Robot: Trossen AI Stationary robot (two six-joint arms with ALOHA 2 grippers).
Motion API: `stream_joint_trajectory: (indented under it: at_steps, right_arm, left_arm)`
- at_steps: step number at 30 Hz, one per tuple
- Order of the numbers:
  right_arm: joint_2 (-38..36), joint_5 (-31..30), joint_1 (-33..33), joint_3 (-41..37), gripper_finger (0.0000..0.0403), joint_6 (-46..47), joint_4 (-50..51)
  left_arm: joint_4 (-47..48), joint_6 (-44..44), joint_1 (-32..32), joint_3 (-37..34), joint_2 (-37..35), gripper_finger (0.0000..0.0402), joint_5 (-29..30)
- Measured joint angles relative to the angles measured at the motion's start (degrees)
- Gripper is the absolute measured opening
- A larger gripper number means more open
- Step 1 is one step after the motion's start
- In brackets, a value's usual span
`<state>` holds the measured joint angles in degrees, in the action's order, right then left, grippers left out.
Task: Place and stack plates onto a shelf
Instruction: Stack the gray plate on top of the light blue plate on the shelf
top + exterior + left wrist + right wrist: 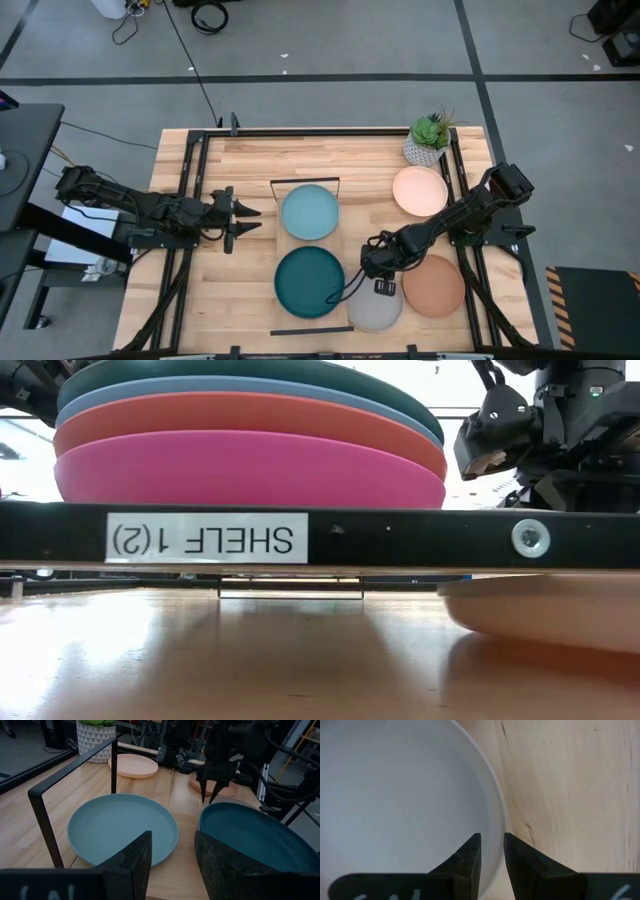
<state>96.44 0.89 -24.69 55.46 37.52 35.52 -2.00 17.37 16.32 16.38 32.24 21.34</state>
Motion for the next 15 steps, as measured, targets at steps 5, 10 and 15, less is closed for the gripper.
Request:
stream_joint_trajectory:
  at_steps: [5, 10, 15]
  right_arm:
    - [-0.1, 1.2, 0.0, 0.0, 0.0090, 0.8, -0.1]
    - [-0.2, 3.3, 0.0, 0.0, 0.0090, 1.3, -0.3]
    - [-0.1, 3.4, 0.0, 0.0, 0.0090, 1.3, -0.3]
  left_arm:
    - [0.0, 0.0, 0.0, 0.0, 0.0, 0.0155, 0.0]
    - [0.1, 0.0, 0.0, 0.0, 0.0, 0.0155, 0.0]
    - [0.1, 0.0, 0.0, 0.0, 0.0, 0.0155, 0.0]
